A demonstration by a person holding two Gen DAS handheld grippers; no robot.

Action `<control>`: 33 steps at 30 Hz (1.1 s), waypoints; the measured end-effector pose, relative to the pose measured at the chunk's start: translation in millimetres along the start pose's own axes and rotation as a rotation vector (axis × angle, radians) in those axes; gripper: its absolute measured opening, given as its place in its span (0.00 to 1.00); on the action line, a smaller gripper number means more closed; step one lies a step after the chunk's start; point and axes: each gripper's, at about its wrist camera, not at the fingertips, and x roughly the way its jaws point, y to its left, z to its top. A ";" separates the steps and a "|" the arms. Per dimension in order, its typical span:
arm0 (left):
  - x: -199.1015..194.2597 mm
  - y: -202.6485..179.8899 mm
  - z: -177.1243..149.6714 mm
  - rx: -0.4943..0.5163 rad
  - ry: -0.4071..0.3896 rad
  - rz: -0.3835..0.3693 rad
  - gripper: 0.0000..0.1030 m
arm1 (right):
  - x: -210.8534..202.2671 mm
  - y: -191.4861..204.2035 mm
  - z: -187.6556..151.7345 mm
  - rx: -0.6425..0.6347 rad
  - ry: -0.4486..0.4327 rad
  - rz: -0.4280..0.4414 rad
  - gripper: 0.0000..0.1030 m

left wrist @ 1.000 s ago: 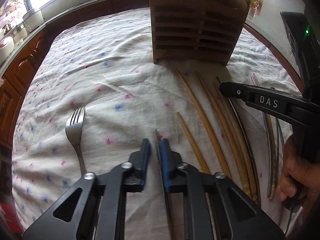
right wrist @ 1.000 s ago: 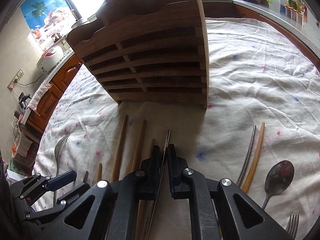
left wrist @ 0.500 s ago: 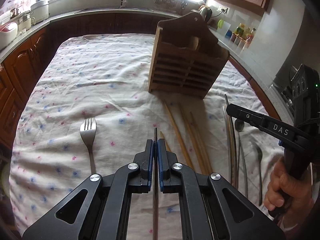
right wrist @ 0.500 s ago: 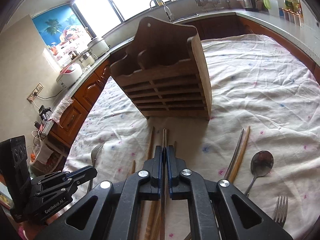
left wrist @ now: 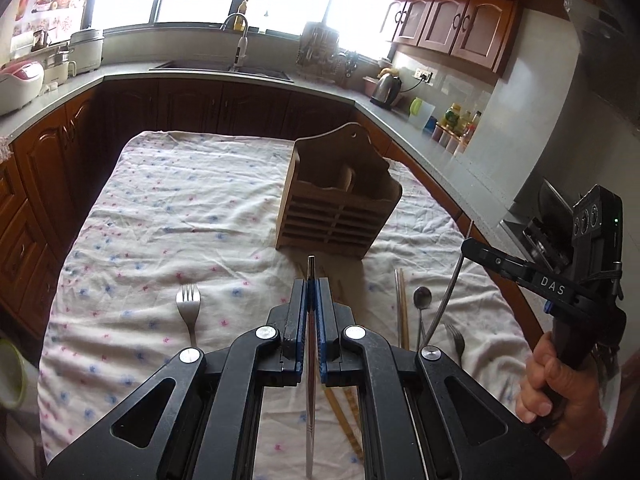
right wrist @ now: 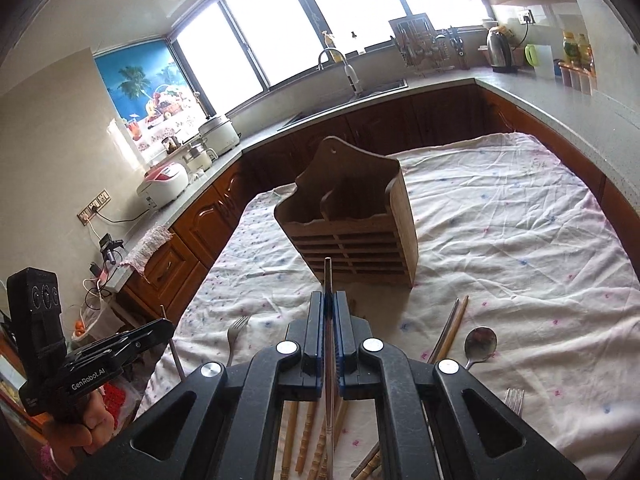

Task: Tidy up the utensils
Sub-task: 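Carry the steel chopstick in the left tool into the wooden holder while the right tool carries its own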

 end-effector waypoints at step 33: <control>0.2 -17.1 158.6 0.028 -0.405 -0.012 0.03 | -20.6 -7.6 141.7 -0.007 -0.385 -0.043 0.04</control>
